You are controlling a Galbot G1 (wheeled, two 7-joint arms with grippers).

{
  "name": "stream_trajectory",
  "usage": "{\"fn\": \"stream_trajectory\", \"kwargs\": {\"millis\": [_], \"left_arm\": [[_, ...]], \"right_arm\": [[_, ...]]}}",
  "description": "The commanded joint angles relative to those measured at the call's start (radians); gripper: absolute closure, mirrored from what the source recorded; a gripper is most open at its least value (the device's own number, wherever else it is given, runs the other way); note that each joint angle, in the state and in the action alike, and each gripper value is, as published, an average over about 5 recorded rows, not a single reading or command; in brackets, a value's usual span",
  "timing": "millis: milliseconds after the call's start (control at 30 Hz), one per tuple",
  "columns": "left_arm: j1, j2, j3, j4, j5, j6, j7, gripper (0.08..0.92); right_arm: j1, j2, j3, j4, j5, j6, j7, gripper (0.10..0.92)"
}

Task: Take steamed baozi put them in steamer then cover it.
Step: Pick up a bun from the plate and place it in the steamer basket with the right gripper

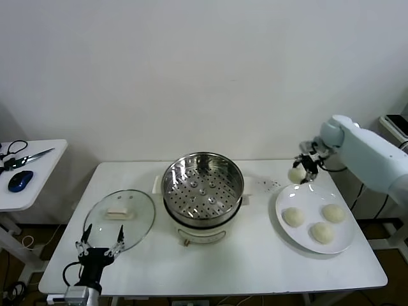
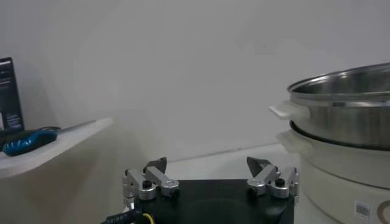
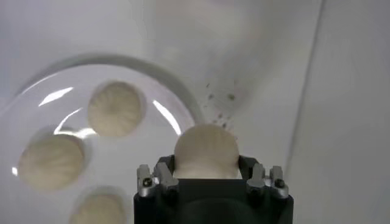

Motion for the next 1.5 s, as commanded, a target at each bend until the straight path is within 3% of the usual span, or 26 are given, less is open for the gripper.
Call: {"fn": "stream_trajectory", "kwargs": {"millis": [33,233,433,900,1100,1500], "left_arm": [[0.006,-0.001,0.003,-0.002,0.001,-0.001,0.001,0.177],[0.014,-0.001,0.007,-0.007,0.002,0.0,0.002,0.177],[0.02,0.001,0.007,-0.006,0.0,0.0,0.002,0.177],[0.018,0.012,0.002,-0.001,-0.004,0.008,0.005,0.177],[0.013,0.023,-0.001,-0.007,-0.004,0.015,0.008,0.177],[0.013,0.021,0.004,0.001,-0.001,0.013,0.008,0.177]], "right_arm": [[0.344,0.049,-0.305,0.23,0.148,0.113,-0.021,0.347],[0.388,0.174,-0.317,0.345,0.057,0.222,-0.015,0.347],[0.337,0.31,-0.255,0.395,-0.128,0.333,0.001,0.346],[0.088,0.544,-0.096,0.193,-0.541,0.488,0.074,0.338],[0.022,0.575,-0.075,0.113,-0.612,0.501,0.092,0.338],[-0.023,0.577,-0.07,0.074,-0.607,0.498,0.101,0.334]]}}
